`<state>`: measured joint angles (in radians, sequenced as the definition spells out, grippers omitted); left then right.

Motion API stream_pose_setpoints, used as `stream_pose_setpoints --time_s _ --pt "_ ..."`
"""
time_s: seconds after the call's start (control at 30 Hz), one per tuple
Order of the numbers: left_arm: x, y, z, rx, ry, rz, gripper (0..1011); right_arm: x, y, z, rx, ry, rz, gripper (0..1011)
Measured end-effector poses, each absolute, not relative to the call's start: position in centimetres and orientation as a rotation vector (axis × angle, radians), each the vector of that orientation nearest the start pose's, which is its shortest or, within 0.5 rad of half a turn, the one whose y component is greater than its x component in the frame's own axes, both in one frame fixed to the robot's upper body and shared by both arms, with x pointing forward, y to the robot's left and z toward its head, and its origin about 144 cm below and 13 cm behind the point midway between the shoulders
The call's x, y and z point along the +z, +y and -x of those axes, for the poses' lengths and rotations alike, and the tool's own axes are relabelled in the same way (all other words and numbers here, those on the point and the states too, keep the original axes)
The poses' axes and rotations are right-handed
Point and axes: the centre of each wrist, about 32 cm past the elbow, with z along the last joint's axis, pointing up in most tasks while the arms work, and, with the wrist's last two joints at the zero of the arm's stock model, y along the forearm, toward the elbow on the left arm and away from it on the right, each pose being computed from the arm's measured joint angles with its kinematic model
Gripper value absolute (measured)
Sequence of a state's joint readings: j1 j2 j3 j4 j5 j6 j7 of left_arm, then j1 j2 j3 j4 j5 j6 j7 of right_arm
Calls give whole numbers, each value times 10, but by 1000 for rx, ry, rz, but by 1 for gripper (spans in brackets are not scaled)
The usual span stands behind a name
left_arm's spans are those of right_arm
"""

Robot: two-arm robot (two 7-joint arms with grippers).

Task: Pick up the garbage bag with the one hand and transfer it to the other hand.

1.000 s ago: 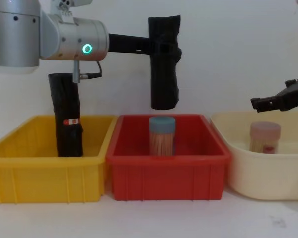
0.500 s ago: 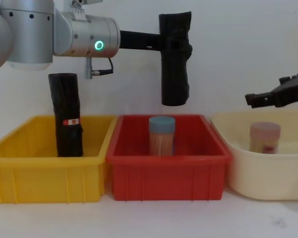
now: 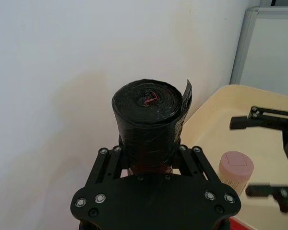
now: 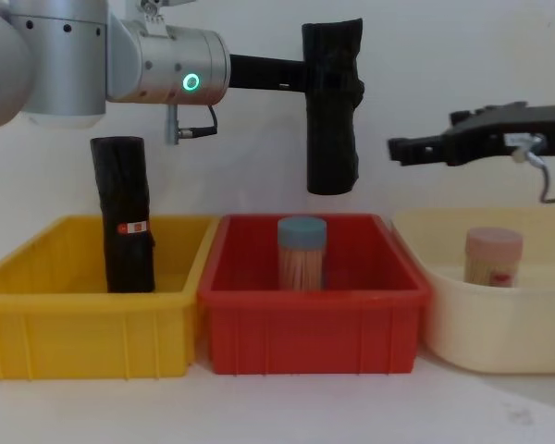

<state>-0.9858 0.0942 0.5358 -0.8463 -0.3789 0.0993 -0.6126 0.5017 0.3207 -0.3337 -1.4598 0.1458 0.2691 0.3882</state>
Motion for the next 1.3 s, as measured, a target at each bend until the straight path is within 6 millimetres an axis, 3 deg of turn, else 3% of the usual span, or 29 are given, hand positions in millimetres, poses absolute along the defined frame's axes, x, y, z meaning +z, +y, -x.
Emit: stream_pose_setpoints --time_s 0.57,1.3 --pt "1329 151 -679 640 -115 -61 447 1276 -189 -595 -856 -209 191 1004" --pt "1329 150 -679 639 -115 -60 447 1269 -167 -656 -970 -181 195 1004"
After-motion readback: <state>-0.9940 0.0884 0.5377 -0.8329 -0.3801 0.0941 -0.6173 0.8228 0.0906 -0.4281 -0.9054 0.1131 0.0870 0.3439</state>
